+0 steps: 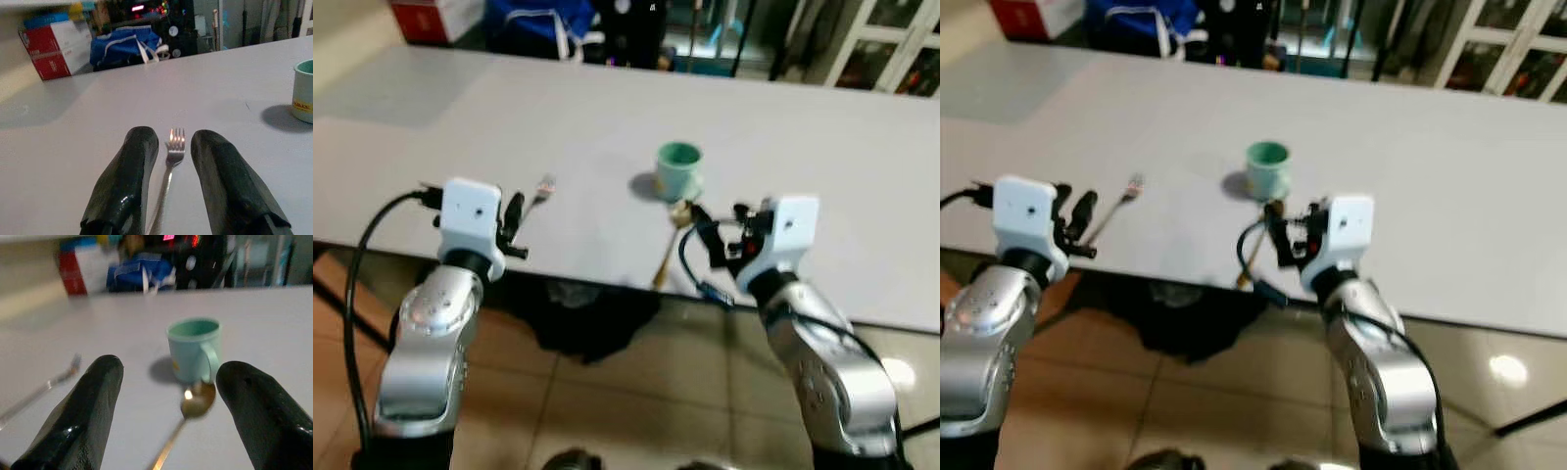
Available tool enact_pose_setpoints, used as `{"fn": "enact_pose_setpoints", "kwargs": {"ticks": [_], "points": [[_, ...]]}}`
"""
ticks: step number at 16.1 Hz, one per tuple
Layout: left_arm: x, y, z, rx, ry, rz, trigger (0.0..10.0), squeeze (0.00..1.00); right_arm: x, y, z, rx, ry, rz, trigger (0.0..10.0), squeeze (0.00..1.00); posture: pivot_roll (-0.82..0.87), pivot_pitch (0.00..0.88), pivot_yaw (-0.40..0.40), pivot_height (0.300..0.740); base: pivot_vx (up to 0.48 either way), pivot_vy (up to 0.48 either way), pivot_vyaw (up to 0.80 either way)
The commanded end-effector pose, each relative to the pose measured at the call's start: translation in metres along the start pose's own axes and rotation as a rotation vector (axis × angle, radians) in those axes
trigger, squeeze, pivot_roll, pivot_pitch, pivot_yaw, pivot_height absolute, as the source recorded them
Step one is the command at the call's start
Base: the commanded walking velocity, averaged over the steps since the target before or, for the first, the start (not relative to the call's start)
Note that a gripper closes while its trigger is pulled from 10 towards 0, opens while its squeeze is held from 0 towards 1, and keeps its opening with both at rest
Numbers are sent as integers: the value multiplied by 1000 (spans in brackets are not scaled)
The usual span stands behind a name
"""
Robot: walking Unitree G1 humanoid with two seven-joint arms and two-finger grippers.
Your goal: Setting the table
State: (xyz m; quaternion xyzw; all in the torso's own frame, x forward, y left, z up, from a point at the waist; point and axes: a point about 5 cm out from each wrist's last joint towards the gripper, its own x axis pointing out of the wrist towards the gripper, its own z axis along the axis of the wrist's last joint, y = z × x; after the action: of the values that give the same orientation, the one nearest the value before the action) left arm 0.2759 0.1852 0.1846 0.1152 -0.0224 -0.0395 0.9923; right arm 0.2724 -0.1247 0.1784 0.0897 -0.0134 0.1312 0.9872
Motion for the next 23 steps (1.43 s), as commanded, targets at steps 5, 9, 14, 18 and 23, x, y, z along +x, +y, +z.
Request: {"fn": "enact_pose_setpoints", "kwargs": {"ticks": [5,9,14,18,23], "points": [[5,-11,9,-107,29,-14,10000,851,10,-9,2,-22,-12,-71,10000,0,-20,28,0,740,0,480,-640],[5,-6,13,-129,17,20,10000,1000,13,-7,2,7,-25,-49,10000,1000,-15,27,-4,740,0,480,0],[8,-1,16,-97,2,25,10000,1000,16,0,3,14,-33,-11,10000,1000,0,25,-9,740,0,480,0],[10,5,19,-80,-11,50,10000,1000,19,4,2,-13,-31,-8,10000,1000,-2,25,-8,740,0,480,0],[15,2,22,-65,-24,57,10000,0,22,3,3,-36,-35,-22,10000,0,-8,21,-8,740,0,480,0]]}}
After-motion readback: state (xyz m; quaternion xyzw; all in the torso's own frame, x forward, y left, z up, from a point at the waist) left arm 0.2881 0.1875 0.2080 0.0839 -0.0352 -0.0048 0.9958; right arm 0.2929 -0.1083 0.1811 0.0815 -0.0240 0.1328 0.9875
